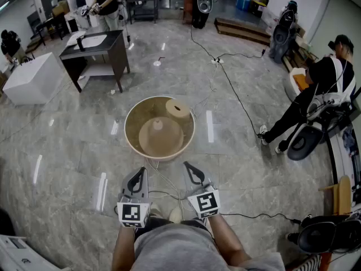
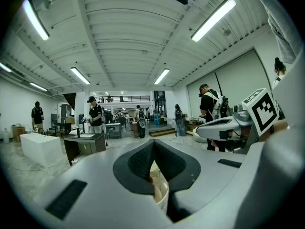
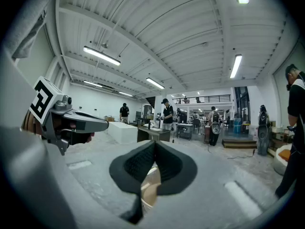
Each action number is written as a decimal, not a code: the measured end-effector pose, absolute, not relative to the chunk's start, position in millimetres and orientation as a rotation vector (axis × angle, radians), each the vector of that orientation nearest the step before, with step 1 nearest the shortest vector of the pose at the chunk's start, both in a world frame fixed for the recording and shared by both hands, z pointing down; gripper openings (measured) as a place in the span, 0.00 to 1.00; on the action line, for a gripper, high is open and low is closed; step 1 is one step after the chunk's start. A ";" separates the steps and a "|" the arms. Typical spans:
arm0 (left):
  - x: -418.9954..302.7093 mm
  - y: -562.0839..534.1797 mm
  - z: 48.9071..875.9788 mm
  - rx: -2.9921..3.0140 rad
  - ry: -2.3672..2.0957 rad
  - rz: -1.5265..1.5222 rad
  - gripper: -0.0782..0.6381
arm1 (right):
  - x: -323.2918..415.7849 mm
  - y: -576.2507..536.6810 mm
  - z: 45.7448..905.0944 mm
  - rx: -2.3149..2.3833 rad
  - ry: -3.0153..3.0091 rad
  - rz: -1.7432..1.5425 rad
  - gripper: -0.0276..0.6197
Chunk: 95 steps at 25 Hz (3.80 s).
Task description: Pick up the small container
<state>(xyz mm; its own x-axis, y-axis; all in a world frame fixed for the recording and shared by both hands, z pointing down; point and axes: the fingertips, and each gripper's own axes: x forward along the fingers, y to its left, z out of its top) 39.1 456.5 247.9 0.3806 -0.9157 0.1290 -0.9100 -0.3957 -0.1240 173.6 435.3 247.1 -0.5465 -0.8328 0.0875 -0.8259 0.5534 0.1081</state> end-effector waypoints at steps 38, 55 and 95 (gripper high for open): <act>-45.6 192.4 254.7 -2.689 1.595 -0.314 0.13 | 87.5 185.6 252.2 1.540 -2.550 0.005 0.04; -106.5 32.8 272.5 -2.829 1.342 -0.324 0.13 | 23.2 47.8 276.0 1.737 -2.390 0.068 0.04; -45.2 -127.1 630.4 -3.081 1.481 -0.564 0.13 | 46.9 -115.7 646.8 1.511 -2.366 0.361 0.04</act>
